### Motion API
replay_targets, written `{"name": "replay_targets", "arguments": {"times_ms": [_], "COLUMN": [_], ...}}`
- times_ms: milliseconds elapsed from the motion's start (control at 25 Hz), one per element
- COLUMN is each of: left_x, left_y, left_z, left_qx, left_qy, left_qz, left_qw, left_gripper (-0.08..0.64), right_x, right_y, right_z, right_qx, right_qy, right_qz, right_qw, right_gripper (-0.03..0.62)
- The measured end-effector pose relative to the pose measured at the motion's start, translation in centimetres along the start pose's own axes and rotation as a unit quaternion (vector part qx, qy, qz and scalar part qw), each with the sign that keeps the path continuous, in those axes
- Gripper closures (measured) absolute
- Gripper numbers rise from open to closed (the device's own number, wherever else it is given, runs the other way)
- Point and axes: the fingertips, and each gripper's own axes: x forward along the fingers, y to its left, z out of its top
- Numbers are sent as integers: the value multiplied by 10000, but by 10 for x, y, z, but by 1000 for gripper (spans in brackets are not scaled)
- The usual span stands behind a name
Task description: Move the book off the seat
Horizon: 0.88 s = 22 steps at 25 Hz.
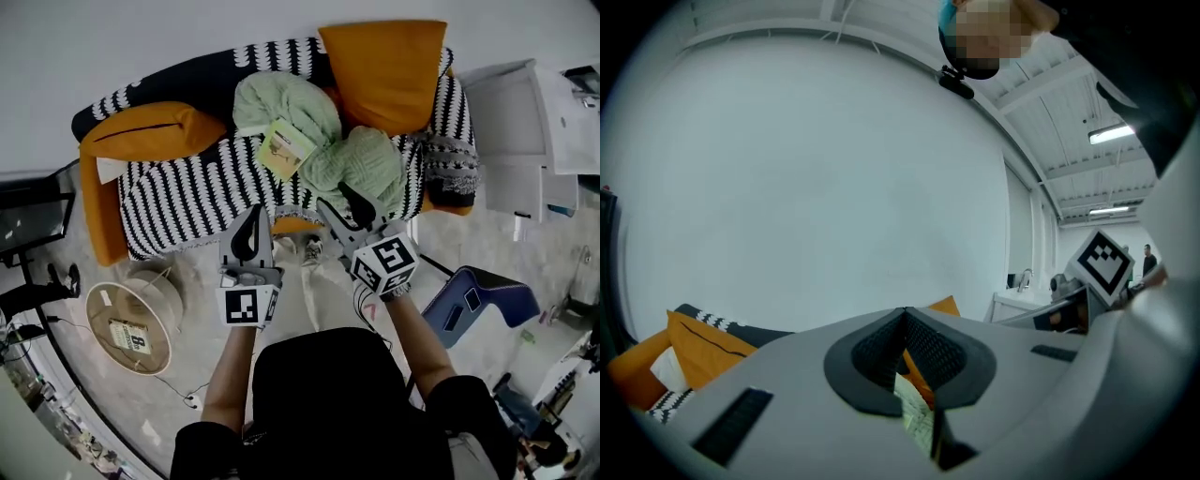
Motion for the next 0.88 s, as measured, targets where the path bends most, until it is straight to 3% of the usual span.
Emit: {"name": "replay_targets", "arguments": {"times_ms": [200,520,880], "left_x": [31,92,140], "left_y": [22,50,68], "left_z": [-36,-98,-173], "left_qx": [-87,-145,-291], "left_qy": [251,390,569], "left_qz": [-120,-305,-469], "left_qw": [9996,9987,9969], "left_gripper": [550,549,549], "right_x": [38,106,166], "right_y": [-26,-87,-141], "right_z": [-39,-102,-181], "right_qx": [252,241,303], "right_qy": [399,766,1205], "right_qz": [-106,-326,-288], "right_qw": [9988,9962,9918], "right_gripper": [353,350,350]}}
